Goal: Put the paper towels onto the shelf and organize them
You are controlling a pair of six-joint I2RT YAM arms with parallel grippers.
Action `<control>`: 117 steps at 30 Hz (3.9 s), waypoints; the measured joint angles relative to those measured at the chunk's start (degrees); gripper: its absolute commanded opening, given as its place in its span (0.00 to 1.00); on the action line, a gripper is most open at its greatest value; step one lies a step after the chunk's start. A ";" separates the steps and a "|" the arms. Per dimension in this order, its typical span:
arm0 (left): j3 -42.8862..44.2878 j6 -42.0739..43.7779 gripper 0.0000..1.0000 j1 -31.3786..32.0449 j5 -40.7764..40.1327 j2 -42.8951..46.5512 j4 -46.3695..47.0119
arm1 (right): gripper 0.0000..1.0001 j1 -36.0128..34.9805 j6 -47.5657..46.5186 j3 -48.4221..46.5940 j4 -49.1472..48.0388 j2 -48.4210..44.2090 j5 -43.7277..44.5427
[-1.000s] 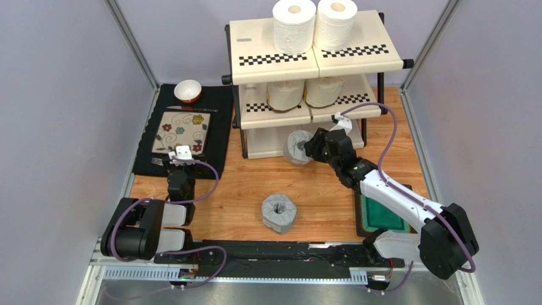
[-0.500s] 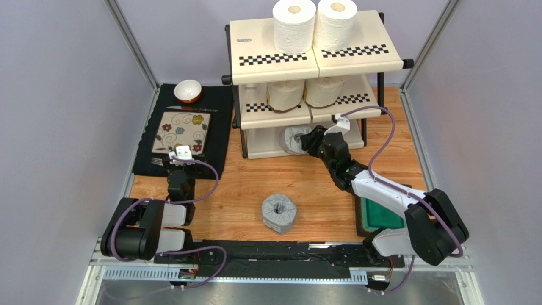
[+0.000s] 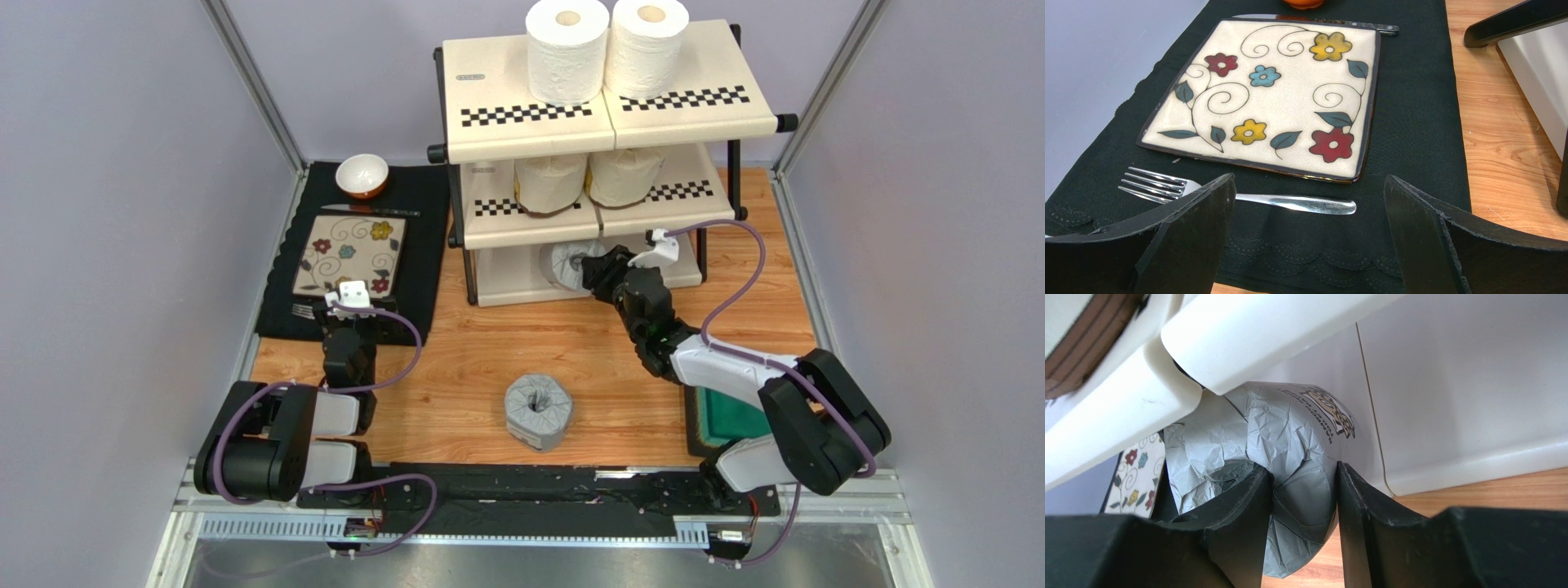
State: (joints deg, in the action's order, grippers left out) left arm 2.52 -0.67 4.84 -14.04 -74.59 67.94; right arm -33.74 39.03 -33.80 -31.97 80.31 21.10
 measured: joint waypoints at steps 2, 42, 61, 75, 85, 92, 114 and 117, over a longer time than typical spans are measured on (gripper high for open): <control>0.00 0.00 0.99 0.00 0.00 0.00 0.00 | 0.45 0.00 0.00 0.37 -1.79 0.22 0.74; 0.00 0.00 0.99 0.00 0.02 0.00 0.00 | 0.72 0.00 -0.52 4.63 -19.93 3.32 4.35; 0.00 0.00 0.99 0.00 0.02 0.00 0.00 | 0.79 -14.88 -5.27 -2.73 42.21 -20.57 -13.31; 0.00 0.00 0.99 0.00 0.02 0.00 0.00 | 0.79 -22.16 -5.86 -4.55 52.33 -18.40 -17.57; 0.00 0.00 0.99 0.00 0.02 0.00 0.00 | 0.79 -23.80 -6.40 -4.48 52.48 -27.45 -17.94; 0.00 0.00 0.99 0.00 0.02 0.00 0.00 | 0.79 -25.49 -8.79 -4.52 52.54 -23.80 -21.94; 0.00 0.00 0.99 0.00 0.00 0.00 0.00 | 0.56 -30.38 -8.63 -5.40 52.74 -15.93 -15.41; 0.00 0.00 0.99 0.00 0.00 0.00 0.00 | 0.53 -30.38 -8.39 -6.16 52.78 -14.97 -14.73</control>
State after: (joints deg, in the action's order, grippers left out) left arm 2.52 -0.67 4.84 -14.04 -74.59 67.94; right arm -64.12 30.63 -39.97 20.82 65.34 6.37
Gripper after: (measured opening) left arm 0.992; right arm 0.551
